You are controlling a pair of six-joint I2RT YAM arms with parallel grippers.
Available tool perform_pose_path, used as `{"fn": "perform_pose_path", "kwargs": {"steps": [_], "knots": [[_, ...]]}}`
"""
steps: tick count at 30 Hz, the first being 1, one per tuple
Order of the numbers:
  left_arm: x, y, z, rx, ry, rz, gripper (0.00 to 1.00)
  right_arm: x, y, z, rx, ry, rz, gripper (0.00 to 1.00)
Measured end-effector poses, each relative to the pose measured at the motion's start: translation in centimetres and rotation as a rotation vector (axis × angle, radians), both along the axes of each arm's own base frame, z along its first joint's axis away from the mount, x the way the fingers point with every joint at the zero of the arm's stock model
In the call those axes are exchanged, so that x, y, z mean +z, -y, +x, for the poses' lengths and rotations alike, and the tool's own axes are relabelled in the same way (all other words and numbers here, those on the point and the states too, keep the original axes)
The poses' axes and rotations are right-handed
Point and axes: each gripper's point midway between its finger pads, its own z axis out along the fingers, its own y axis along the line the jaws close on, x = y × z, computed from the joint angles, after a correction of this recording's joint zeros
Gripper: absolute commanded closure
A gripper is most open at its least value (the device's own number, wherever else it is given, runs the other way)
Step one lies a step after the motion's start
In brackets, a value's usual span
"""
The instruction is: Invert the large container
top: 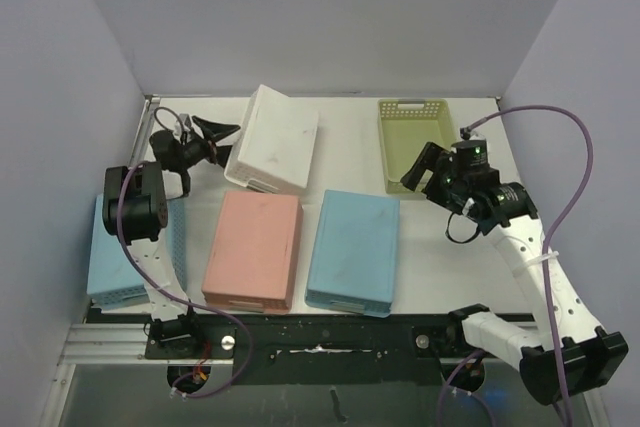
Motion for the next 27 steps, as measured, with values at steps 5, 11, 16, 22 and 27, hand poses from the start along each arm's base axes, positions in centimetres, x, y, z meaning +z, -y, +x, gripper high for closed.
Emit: {"fn": "perform_pose_path", "kwargs": {"steps": [5,11,16,22,27], "knots": [[1.1,-0.5,2.8,0.013,0.012,0.188,0.27,2.8,0.9,2.5,0.002,0.06,-0.096,0.1],[3.0,-0.6,5.5,0.03,0.034,0.499,0.26,3.1,1.5,6.1,0.028,0.054,-0.22,0.09],[4.0,-0.9,5.2,0.027,0.029,0.765,0.26,0.3,1.4,9.4,0.064,-0.008,-0.309,0.09],[3.0,-4.3,3.6,0.07,-0.061,1.015,0.25,-4.1,0.0,12.3,0.183,-0.076,-0.377,0.07],[2.2,-7.6,2.8,0.112,-0.139,1.214,0.24,-6.6,-1.3,14.3,0.26,-0.114,-0.4,0.07]]}}
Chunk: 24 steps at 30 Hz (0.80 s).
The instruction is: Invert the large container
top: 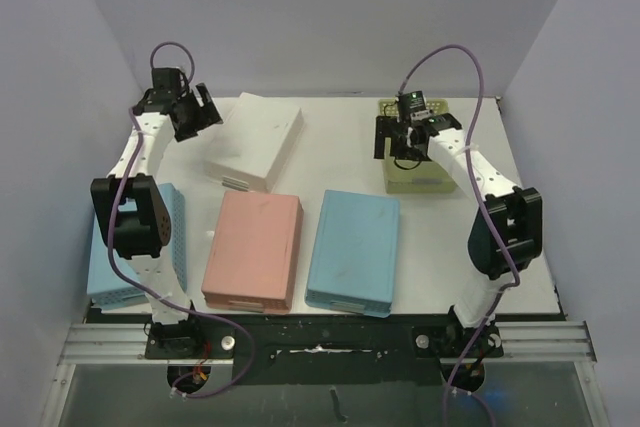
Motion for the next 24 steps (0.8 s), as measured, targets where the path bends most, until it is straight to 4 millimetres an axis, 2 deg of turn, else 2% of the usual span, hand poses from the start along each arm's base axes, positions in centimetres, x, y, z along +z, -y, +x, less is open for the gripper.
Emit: {"fn": "perform_pose_path", "kwargs": {"steps": [4,7,8,10,13,17,18,21,24], "knots": [[0.8,-0.9,-1.0,0.022,-0.008,0.121,0.24,-0.5,-1.0,2.9,0.017,0.001,-0.002,0.11],[2.9,0.3,-2.2,0.011,0.041,0.18,0.24,-1.4,-1.5,4.5,0.024,-0.003,-0.006,0.22],[3.8,1.3,-3.4,-0.005,0.063,0.188,0.24,-1.9,-1.6,4.8,0.028,-0.009,-0.009,0.26],[5.2,3.1,-5.4,-0.039,0.103,0.186,0.24,-3.4,-1.8,5.2,0.034,-0.033,-0.014,0.37],[7.0,5.6,-8.3,-0.087,0.165,0.167,0.24,-5.8,-2.0,5.4,0.038,-0.077,-0.02,0.6],[7.8,7.5,-10.6,-0.124,0.19,0.15,0.24,-7.7,-2.3,5.9,0.04,-0.117,-0.017,0.94],[8.0,7.9,-10.9,-0.132,0.193,0.151,0.24,-7.7,-2.4,6.0,0.04,-0.116,-0.015,0.99],[8.7,8.9,-12.2,-0.156,0.212,0.147,0.24,-7.0,-2.5,6.3,0.032,-0.104,-0.007,1.0],[9.7,9.2,-13.7,-0.162,0.236,0.132,0.24,-4.7,-2.9,6.8,0.028,-0.063,0.023,1.0]]}}
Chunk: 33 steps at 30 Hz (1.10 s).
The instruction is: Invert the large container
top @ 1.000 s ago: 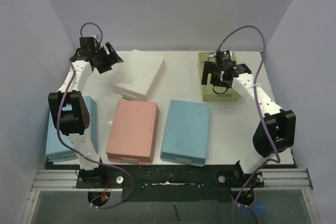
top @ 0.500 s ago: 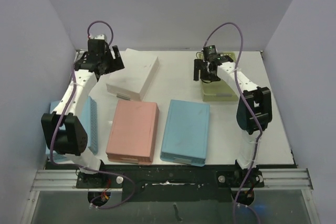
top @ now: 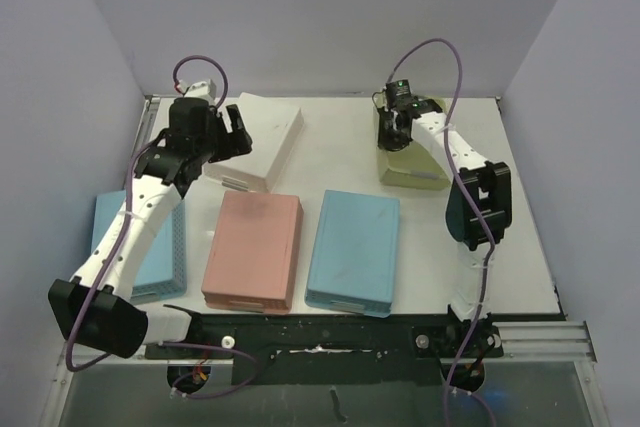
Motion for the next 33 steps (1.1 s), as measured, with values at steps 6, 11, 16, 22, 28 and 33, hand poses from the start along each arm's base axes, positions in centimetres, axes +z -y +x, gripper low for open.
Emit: {"fn": "perform_pose_path", "kwargs": {"steps": [6,11,16,22,28,33], "knots": [[1.8,-0.5,-1.3,0.008,0.038,-0.014,0.24,10.6,-2.4,0.2,0.019,0.205,0.23,1.0],[1.5,-0.5,-1.5,0.007,0.027,-0.011,0.24,20.2,-4.8,-0.7,0.074,0.398,0.464,1.0],[1.5,-0.5,-1.5,0.006,0.027,-0.012,0.24,23.2,-7.6,-1.2,0.139,0.429,0.709,1.0],[1.3,-0.3,-1.6,-0.001,0.021,-0.014,0.24,19.5,-9.2,-2.2,0.122,0.278,1.019,1.0],[0.8,-0.3,-1.8,-0.006,0.007,-0.014,0.24,16.6,-7.7,-1.9,0.063,0.2,1.232,1.0],[0.7,-0.2,-1.8,-0.009,0.006,-0.015,0.24,17.0,-6.0,-2.2,0.084,0.214,1.377,0.98]]}}
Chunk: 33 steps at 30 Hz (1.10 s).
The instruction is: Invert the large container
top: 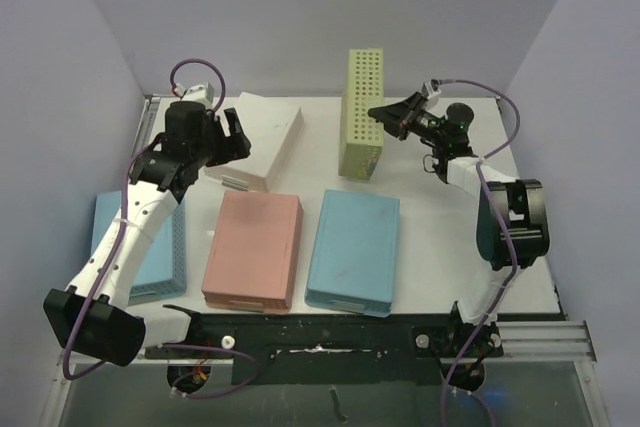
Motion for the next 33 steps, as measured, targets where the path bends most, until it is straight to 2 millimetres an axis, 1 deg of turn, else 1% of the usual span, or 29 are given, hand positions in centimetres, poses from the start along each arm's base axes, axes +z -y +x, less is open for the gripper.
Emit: {"fn": "perform_pose_path", "kwargs": {"steps": [2,5,8,10,12,15,18,19,20,23,25,26,27,30,33], "knots": [[0.0,0.0,0.0,0.0,0.0,0.001,0.24,-0.4,1.0,-0.2,0.003,0.006,0.063,0.94],[0.0,0.0,0.0,-0.002,0.0,0.003,0.24,-2.3,2.9,-0.6,0.0,-0.033,0.15,0.93],[0.0,0.0,0.0,-0.004,0.0,0.006,0.24,-5.0,5.5,-1.2,-0.029,-0.098,0.217,0.92],[-0.1,0.0,0.0,-0.005,-0.001,0.008,0.24,-5.8,7.6,-1.6,-0.064,-0.122,0.253,0.88],[-0.1,-0.1,0.0,-0.006,-0.001,0.009,0.24,-6.1,9.6,-2.1,-0.097,-0.117,0.262,0.81],[-0.1,0.0,0.0,-0.006,-0.002,0.009,0.24,-7.5,13.4,-3.0,-0.175,-0.136,0.249,0.68],[-0.2,0.0,0.0,-0.006,-0.005,0.01,0.24,-9.3,17.3,-3.9,-0.271,-0.2,0.201,0.44],[-0.3,0.0,0.1,-0.006,-0.007,0.01,0.24,-10.0,19.1,-4.2,-0.322,-0.229,0.166,0.36],[-0.3,0.0,0.1,-0.007,-0.009,0.01,0.24,-10.4,20.1,-4.4,-0.352,-0.238,0.133,0.31],[-0.6,0.2,0.2,-0.01,-0.017,0.008,0.24,-11.8,23.9,-4.5,-0.464,-0.285,-0.027,0.25],[-0.9,0.3,0.3,-0.013,-0.025,0.008,0.24,-12.1,25.9,-4.1,-0.52,-0.307,-0.163,0.22],[-1.1,0.5,0.3,-0.016,-0.029,0.008,0.24,-12.1,26.7,-3.9,-0.543,-0.319,-0.236,0.15],[-1.2,0.7,0.3,-0.02,-0.034,0.006,0.24,-12.1,27.5,-3.8,-0.563,-0.329,-0.31,0.11],[-1.7,1.4,0.4,-0.038,-0.049,0.002,0.24,-12.1,29.9,-4.6,-0.629,-0.387,-0.525,0.08],[-2.2,2.1,0.4,-0.058,-0.062,0.005,0.23,-12.5,32.1,-6.6,-0.704,-0.527,-0.7,0.07]]}}
